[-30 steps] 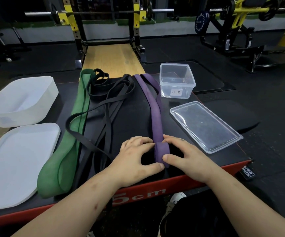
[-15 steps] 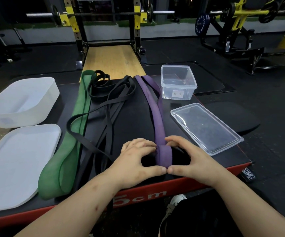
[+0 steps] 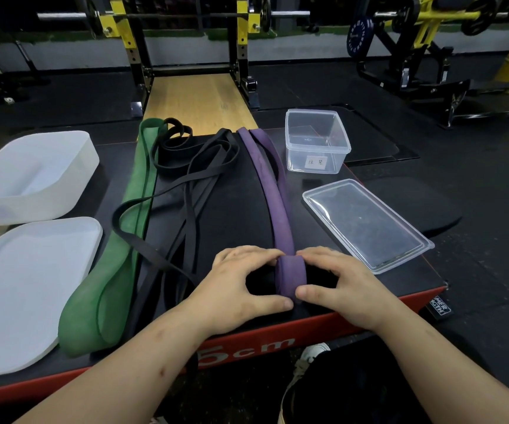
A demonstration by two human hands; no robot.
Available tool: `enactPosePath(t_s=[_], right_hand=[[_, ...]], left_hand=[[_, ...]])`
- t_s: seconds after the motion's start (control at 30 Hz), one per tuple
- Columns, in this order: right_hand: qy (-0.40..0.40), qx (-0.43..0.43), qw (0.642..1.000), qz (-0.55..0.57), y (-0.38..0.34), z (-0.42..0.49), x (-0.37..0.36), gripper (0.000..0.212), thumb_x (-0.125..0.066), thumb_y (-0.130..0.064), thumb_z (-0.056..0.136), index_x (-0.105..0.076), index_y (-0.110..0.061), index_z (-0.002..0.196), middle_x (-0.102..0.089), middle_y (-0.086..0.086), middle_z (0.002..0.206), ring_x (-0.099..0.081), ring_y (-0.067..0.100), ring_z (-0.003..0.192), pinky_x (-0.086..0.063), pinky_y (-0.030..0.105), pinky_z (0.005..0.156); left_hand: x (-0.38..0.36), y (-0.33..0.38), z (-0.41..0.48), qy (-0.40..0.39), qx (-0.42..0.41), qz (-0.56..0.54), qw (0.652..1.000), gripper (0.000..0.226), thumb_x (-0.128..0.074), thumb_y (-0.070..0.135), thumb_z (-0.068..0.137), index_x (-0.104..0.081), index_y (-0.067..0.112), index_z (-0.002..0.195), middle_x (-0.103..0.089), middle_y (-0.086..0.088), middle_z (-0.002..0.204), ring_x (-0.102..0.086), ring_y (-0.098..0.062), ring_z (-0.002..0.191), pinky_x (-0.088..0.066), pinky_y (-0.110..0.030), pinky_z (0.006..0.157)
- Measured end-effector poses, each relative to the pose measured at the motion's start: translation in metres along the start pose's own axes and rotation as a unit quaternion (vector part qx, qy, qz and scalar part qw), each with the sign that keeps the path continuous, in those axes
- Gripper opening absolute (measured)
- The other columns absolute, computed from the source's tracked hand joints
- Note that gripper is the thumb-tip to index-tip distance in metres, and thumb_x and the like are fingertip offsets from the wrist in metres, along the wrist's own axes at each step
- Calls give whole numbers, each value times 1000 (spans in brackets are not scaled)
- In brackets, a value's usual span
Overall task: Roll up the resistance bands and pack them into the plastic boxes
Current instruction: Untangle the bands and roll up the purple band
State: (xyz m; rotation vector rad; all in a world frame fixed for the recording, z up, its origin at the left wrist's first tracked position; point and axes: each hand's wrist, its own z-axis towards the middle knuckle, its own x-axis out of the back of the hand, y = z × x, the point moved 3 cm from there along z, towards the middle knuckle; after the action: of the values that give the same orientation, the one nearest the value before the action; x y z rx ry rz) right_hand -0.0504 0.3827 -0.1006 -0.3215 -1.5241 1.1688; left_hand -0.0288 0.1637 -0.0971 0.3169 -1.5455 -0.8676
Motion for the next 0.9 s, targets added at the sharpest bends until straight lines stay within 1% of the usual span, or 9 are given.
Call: enactPosePath(t_s=[0.1,0.2,0.3,0.43,0.57,0.67,0.77,0.83,0.9], right_hand=[[-4,1,1000,11,-2,-1,-1,42,-75,-53,79,-71,-41,119,-67,-17,122,-61,7,121,-42,15,99],[-13,-4,1000,13,0,0,-2,49,-74,-56,80,-70,-36,125,-66,-15,123,-60,9,123,-44,22,103],[-9,-10,1000,-8,3,-2,-3,66,-72,-63,77,-63,-35,136,-64,-17,126,-57,6,126,-43,25,107],[-2,-9,1000,6,5,-4,-3,80,-83,-56,71,-52,-41,144,-60,-16,132,-54,7,132,-41,25,111],[0,1,1000,-18,4,-3,-4,79,-84,-55,68,-55,-41,140,-58,-21,131,-53,4,131,-40,18,107],[3,-7,1000,-7,3,-3,-2,72,-84,-57,65,-58,-46,131,-59,-24,127,-54,0,127,-38,10,102],[-6,-20,1000,2,5,-2,-2,73,-86,-61,64,-66,-37,130,-63,-18,126,-58,4,124,-44,21,104],[-10,-21,1000,3,5,-2,-2,73,-87,-62,65,-67,-33,130,-64,-14,127,-60,7,123,-47,30,105],[-8,-17,1000,9,4,-2,-1,68,-87,-58,68,-69,-33,128,-66,-12,124,-61,9,122,-47,31,104]], left_hand=[[-1,-3,-1,7,15,-20,1000,64,-84,61,67,-46,68,119,-39,43,128,-22,10,134,-17,-7,105],[-1,-6,-1,14,24,-24,999,72,-83,64,66,-53,58,131,-41,30,138,-22,4,140,-19,-19,114],[0,-5,-1,18,32,-25,999,78,-84,60,70,-54,45,140,-42,29,137,-22,6,140,-18,-19,114],[1,-5,0,28,40,-23,999,76,-83,58,74,-56,38,142,-40,32,131,-24,6,138,-16,-15,112],[-1,-7,0,30,42,-40,998,86,-71,78,60,-60,40,137,-38,42,125,-27,6,138,-20,-21,116],[-2,-7,1,34,36,-46,998,87,-65,81,57,-63,40,133,-42,41,125,-27,8,138,-20,-23,118],[-3,-6,1,27,23,-29,999,82,-62,82,60,-66,39,129,-47,33,130,-25,9,137,-20,-25,119],[-3,-4,0,20,10,-18,1000,80,-59,82,63,-65,39,130,-45,36,128,-20,20,133,-18,-21,116],[-1,-1,0,17,2,-10,1000,82,-56,82,64,-63,38,133,-40,42,124,-12,31,125,-16,-16,111]])
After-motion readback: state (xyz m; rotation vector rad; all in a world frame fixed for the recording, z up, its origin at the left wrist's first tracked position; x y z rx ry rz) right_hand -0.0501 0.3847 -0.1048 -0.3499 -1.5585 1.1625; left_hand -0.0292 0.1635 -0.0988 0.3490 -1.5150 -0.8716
